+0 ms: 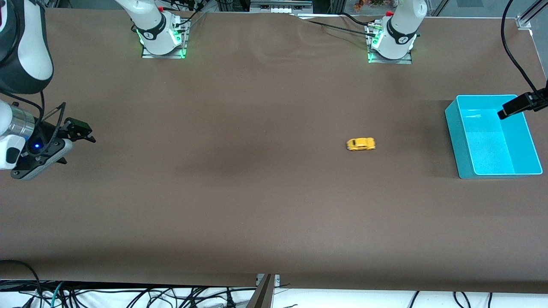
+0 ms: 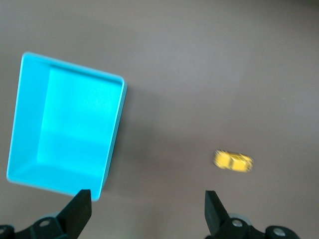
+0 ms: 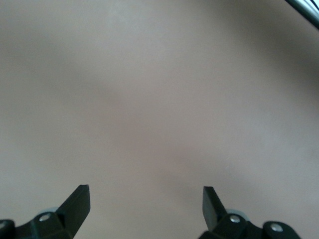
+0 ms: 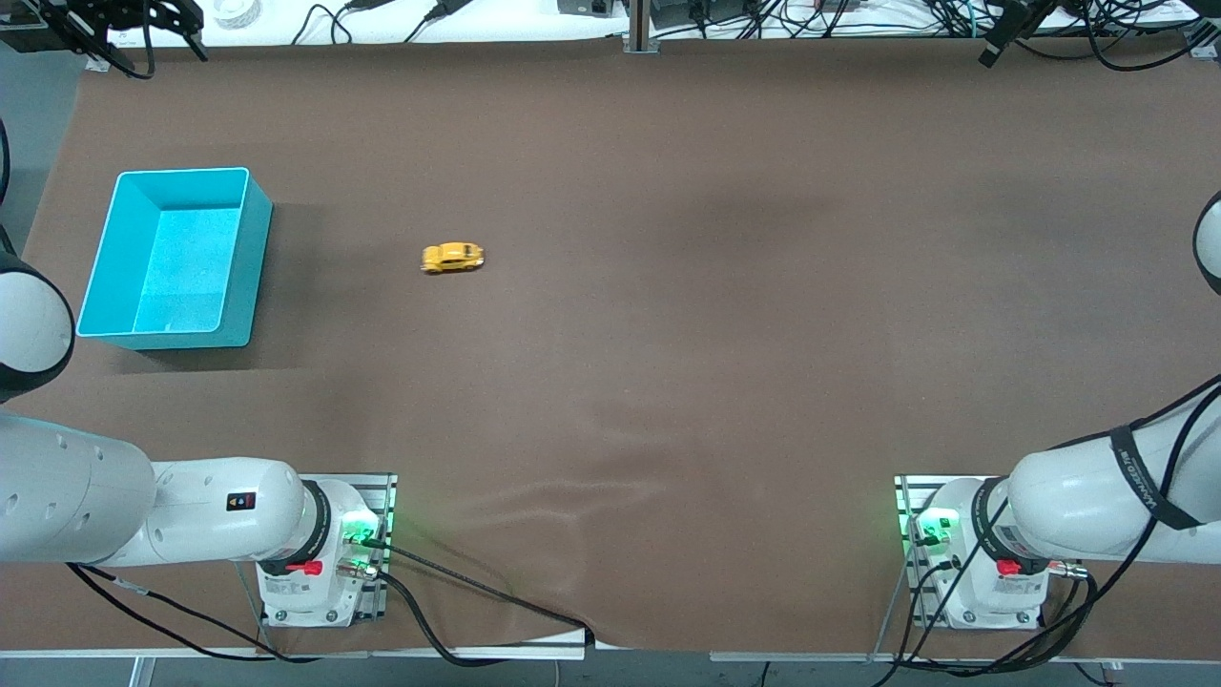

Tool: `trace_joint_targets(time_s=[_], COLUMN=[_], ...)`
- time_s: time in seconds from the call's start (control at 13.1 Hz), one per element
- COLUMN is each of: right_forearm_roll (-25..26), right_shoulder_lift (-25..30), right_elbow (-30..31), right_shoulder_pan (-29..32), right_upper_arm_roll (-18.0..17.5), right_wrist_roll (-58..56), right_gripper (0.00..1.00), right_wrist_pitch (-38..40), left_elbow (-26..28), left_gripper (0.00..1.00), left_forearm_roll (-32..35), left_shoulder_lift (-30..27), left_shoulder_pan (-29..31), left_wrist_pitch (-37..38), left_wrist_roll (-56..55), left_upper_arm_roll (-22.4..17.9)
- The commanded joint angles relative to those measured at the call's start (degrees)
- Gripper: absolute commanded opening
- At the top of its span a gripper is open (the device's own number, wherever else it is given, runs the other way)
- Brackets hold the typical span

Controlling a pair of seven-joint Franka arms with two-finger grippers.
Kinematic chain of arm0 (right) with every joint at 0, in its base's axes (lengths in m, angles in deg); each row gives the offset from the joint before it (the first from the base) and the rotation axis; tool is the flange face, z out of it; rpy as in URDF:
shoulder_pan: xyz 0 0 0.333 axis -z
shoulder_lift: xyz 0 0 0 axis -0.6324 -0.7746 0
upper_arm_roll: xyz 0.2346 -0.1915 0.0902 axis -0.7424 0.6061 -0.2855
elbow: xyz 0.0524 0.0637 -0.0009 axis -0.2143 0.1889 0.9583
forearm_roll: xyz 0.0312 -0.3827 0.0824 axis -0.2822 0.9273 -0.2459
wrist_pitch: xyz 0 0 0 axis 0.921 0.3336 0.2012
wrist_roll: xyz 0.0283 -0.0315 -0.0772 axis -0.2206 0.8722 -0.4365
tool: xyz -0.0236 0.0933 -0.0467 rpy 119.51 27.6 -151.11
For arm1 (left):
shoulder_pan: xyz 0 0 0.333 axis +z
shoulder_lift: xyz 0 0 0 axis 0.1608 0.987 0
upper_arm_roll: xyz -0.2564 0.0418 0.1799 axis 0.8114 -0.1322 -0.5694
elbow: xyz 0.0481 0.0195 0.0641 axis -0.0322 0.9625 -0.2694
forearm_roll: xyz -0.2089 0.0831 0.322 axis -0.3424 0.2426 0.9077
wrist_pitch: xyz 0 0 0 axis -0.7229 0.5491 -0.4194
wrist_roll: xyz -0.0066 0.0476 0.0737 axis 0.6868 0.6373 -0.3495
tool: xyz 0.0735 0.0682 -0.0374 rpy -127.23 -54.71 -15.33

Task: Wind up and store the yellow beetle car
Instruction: 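Release the car and raise the right gripper away from it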

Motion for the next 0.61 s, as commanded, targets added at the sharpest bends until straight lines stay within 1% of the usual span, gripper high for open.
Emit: trace_joint_targets(time_s=[0.0,0.15,0.23,0.38,0.46,0.53], right_forearm_roll=[-0.2,0.2,0.2,0.0,0.1,0.4], right_shoulder_lift=[1.9,2.6,2.6,2.7,2.6,2.6], right_elbow=[-1.2,-1.2,-1.3,-1.3,-1.9,-3.7], right_shoulder_pan=[0.4,0.4,0.4,0.4,0.4,0.4], right_upper_arm_roll=[-1.5,-2.3,-2.3,-4.2,-4.4,-4.2], right_wrist_roll=[11.7,14.0,16.9,28.3,31.0,31.0], right_gripper=[1.00,1.00,1.00,1.00,1.00,1.00], right_wrist_pitch=[4.4,6.3,8.3,10.3,10.2,10.4], left_elbow=[2.3,7.4,10.9,16.8,18.9,21.4], left_gripper=[1.00,1.00,1.00,1.00,1.00,1.00], left_forearm_roll=[1.3,2.4,2.5,2.5,2.9,3.9], left_shoulder_lift=[0.0,-0.1,-0.7,-1.0,-0.9,-0.9], left_shoulder_pan=[0.1,0.1,0.1,0.1,0.1,0.1], left_wrist_pitch=[2.3,-1.6,-4.5,-11.9,-14.7,-17.3], left_wrist_roll=[-6.1,-10.3,-11.8,-18.2,-21.3,-23.9], left_upper_arm_roll=[0.5,0.8,0.8,0.8,0.8,0.8])
